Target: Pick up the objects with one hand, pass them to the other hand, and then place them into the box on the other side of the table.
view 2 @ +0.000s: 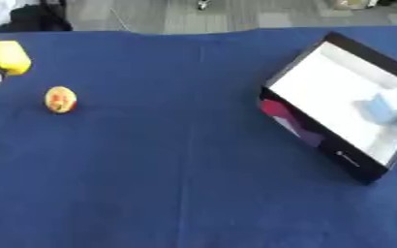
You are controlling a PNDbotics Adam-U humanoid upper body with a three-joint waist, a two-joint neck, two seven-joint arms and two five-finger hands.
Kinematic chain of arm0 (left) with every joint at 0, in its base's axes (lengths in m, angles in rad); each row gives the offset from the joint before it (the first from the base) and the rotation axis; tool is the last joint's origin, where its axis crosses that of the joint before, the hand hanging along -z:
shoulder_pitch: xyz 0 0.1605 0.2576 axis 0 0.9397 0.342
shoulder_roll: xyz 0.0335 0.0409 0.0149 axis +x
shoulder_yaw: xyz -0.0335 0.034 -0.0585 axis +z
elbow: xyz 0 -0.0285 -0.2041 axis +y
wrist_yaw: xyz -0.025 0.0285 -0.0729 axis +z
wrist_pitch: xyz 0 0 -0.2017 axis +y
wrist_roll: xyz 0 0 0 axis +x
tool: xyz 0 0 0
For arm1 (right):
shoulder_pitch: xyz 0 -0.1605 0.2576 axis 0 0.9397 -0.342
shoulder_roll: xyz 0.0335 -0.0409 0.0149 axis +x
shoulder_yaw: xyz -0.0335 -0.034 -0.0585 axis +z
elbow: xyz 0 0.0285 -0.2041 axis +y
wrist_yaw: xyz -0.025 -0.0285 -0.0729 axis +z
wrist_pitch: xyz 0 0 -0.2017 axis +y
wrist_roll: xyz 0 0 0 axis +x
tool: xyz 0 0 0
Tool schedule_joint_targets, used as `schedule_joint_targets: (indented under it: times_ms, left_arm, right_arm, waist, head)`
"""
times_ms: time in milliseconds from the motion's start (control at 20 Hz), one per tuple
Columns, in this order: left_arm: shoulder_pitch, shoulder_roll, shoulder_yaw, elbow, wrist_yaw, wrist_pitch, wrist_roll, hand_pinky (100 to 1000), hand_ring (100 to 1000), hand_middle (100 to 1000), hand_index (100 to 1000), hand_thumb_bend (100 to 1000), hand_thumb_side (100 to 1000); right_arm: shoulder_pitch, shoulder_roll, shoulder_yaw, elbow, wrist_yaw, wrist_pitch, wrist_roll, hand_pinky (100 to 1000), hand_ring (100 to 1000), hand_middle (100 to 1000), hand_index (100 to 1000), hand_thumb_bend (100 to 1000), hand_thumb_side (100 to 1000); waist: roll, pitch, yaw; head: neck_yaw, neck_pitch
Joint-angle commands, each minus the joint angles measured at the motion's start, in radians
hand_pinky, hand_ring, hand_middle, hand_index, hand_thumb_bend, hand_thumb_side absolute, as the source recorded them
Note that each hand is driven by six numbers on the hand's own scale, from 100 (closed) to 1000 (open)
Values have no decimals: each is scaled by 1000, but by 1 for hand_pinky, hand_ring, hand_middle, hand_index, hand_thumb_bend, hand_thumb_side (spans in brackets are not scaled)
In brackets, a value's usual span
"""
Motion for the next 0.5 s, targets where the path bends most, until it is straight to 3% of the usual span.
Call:
schedule_joint_targets:
  times_ms: [50,400,500]
  left_arm:
    - [-15,-1,-10,-37,64,5,62,820,722,679,636,100,222]
    - [-17,-57,-47,-37,134,5,161,819,713,670,633,100,273]
    - [-21,-84,-61,-30,143,1,178,819,711,669,632,100,290]
  right_arm:
    - [-22,-34,-3,-31,-13,-6,3,930,899,1000,1000,100,560]
    - [-67,-37,32,-79,-10,-14,32,930,907,1000,1000,100,506]
    - [-92,-39,52,-96,-1,-15,56,935,917,1000,1000,100,439]
  waist:
    - [-2,-31,0]
    - [-4,-32,-1]
    - [-5,-33,0]
  head:
    - [-14,-15]
    - [-36,-16]
    - [-46,-16]
